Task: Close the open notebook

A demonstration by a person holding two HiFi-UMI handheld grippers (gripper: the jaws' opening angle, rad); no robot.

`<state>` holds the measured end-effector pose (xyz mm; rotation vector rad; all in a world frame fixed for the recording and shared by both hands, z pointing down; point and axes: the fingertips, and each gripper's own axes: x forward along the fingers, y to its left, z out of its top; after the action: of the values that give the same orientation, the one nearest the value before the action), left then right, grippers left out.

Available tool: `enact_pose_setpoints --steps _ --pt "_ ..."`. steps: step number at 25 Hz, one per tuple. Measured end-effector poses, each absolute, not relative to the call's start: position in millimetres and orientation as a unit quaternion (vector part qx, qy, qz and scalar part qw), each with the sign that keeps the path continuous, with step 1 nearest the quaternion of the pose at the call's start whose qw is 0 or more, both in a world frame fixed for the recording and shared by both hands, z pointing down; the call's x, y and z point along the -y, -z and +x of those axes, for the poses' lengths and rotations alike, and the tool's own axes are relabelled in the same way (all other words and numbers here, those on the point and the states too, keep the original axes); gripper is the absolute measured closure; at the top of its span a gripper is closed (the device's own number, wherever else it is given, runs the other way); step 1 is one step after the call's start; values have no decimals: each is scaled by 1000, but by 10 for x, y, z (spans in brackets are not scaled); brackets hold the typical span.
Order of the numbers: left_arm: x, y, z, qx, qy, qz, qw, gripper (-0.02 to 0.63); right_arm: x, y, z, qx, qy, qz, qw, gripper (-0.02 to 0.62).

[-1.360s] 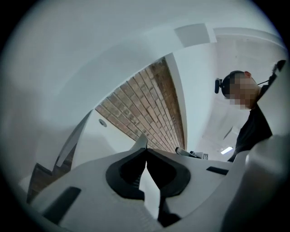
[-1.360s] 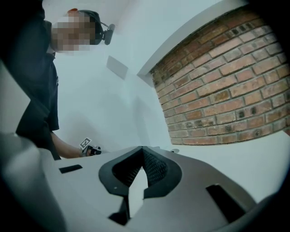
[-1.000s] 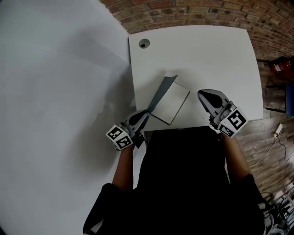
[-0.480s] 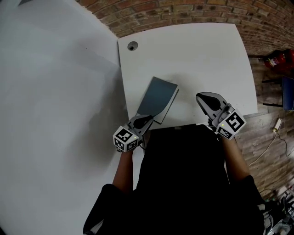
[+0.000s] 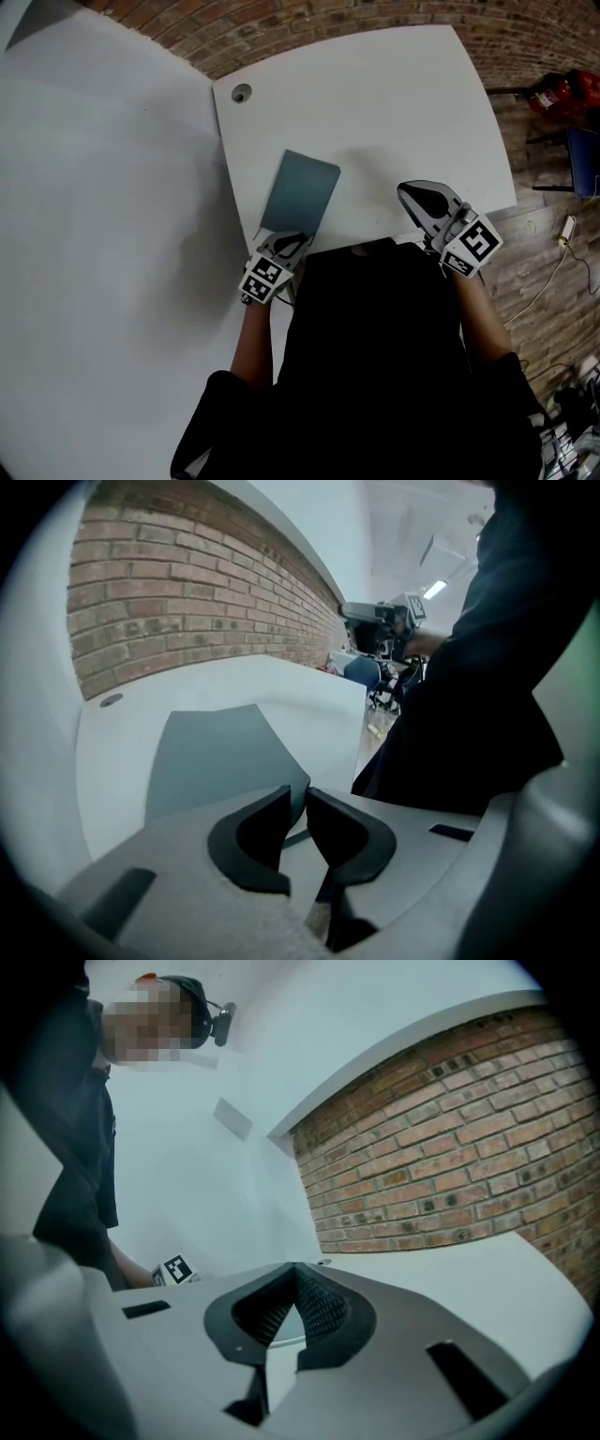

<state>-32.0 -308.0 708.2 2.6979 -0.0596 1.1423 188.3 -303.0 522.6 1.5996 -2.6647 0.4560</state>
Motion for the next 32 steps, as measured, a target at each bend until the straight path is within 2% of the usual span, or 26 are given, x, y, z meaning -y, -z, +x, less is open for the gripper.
enact_pose_setpoints --steps 6,8,10,13,17,19,21,23,29,32 --pt "2949 -7314 -304 -10 -457 887 70 531 2771 -5230 2133 836 -144 529 0 589" --pt "2910 -7328 -287 -22 -463 883 80 465 2692 -5220 2209 834 -142 533 1 589" --pt "2891 -7314 -288 -24 -463 881 92 434 2605 -5200 2294 834 -135 536 6 589" --pt "2855 -7136 -247 -8 -420 898 127 414 2433 -5126 2469 836 -123 534 16 589" --pt "2769 -6600 -187 31 -281 939 198 416 2156 -4874 2660 851 -111 513 14 589" --pt "2755 -6258 -161 63 -195 957 206 443 2032 -4700 2727 857 -97 506 7 589" --pt "2705 -5895 -121 95 -124 967 203 516 1912 -4521 2749 864 -80 497 -1 589" --pt "2610 -5551 -51 117 -72 972 189 557 1793 -4356 2723 873 -65 484 -14 589" --pt "2264 -4802 153 135 -7 986 101 587 1656 -4073 2260 915 -24 398 -67 589" --pt "2088 -4445 187 137 38 986 82 588 1635 -3979 1995 932 -3 355 -78 589"
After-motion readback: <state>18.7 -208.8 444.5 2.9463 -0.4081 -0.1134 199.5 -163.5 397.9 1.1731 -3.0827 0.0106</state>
